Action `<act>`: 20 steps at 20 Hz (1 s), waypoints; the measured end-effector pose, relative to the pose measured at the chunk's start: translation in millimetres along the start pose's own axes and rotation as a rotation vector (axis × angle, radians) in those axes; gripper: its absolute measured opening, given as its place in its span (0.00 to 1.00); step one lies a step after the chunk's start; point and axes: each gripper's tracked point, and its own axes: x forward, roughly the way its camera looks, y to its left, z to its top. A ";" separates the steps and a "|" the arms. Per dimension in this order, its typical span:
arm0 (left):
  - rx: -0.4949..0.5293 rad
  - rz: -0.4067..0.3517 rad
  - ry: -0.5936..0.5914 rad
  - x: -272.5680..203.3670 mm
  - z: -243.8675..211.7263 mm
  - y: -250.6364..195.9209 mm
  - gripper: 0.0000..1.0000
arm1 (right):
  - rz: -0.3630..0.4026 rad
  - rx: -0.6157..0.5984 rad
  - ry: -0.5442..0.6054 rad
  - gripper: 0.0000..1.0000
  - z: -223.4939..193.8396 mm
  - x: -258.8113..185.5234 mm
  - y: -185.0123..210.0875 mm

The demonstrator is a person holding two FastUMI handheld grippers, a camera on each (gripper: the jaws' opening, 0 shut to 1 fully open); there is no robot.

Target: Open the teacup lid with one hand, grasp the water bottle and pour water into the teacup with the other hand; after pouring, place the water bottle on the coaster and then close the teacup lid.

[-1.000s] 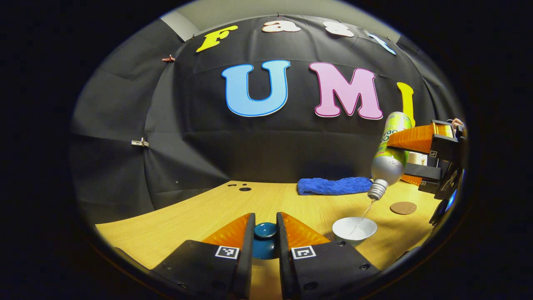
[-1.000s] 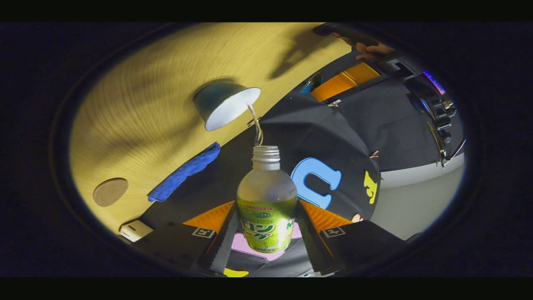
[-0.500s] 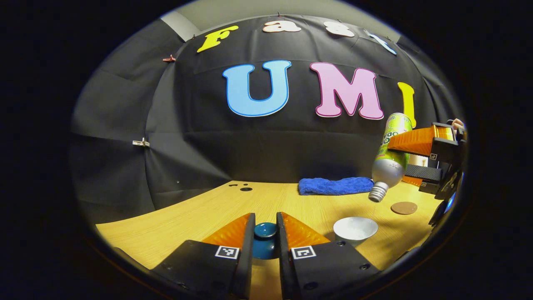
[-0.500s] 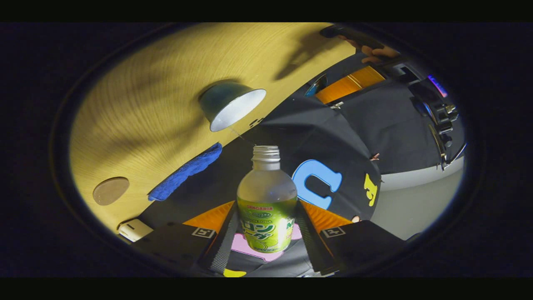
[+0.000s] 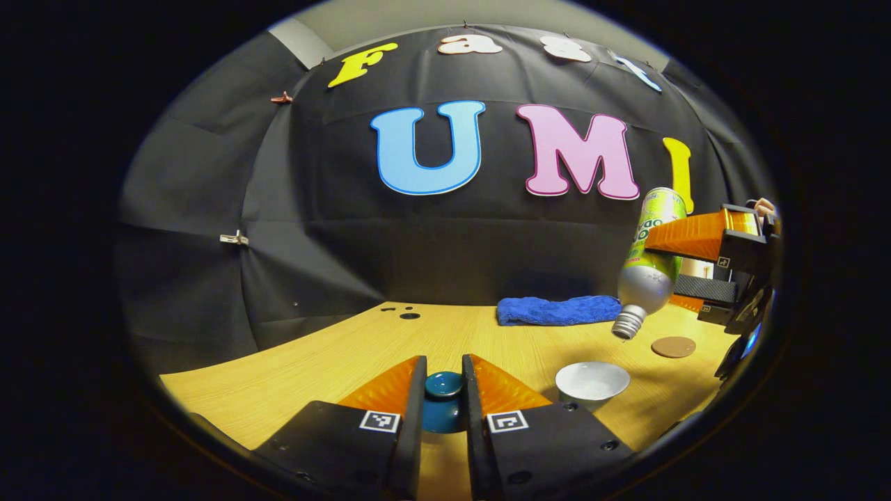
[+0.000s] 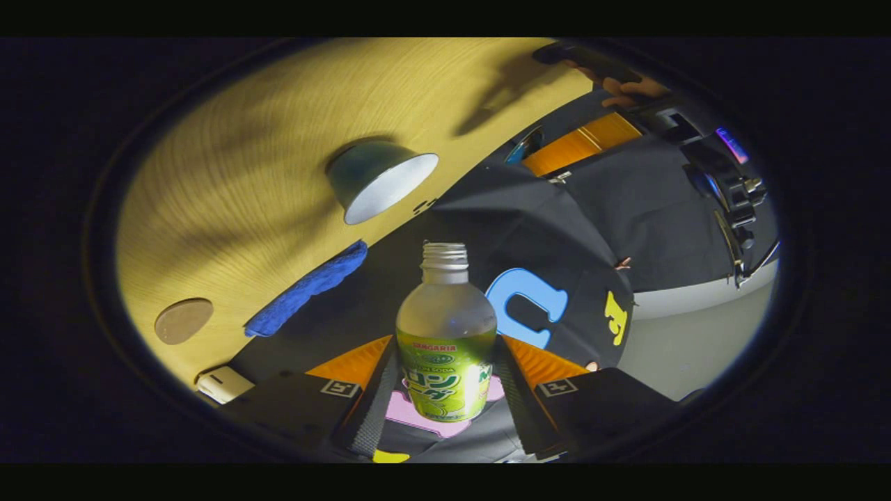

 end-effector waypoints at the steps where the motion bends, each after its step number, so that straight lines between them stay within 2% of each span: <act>1: 0.000 0.001 0.000 0.0 0.4 0.1 0.31 | -0.002 0.002 -0.001 0.77 0.5 0.7 0.6; 7: 0.001 0.002 0.000 -0.5 0.4 -0.1 0.31 | 0.002 0.053 0.002 0.77 -2.2 2.3 1.9; 9: 0.001 0.002 0.000 -0.2 0.4 0.1 0.31 | 0.052 0.144 0.002 0.77 3.7 -1.6 11.2; 12: 0.001 0.002 0.001 -0.5 0.5 -0.1 0.31 | 0.190 0.467 0.024 0.77 16.0 -10.9 36.8; 15: 0.001 0.002 0.001 0.1 0.0 0.3 0.31 | 0.258 0.781 0.088 0.77 14.7 -15.5 45.3; 18: 0.001 0.002 0.001 -0.5 0.2 0.3 0.31 | 0.352 1.230 0.155 0.78 20.9 -12.3 58.9; 20: 0.001 0.002 0.001 -0.5 0.1 0.1 0.31 | 0.361 1.524 0.183 0.78 17.7 -11.1 53.5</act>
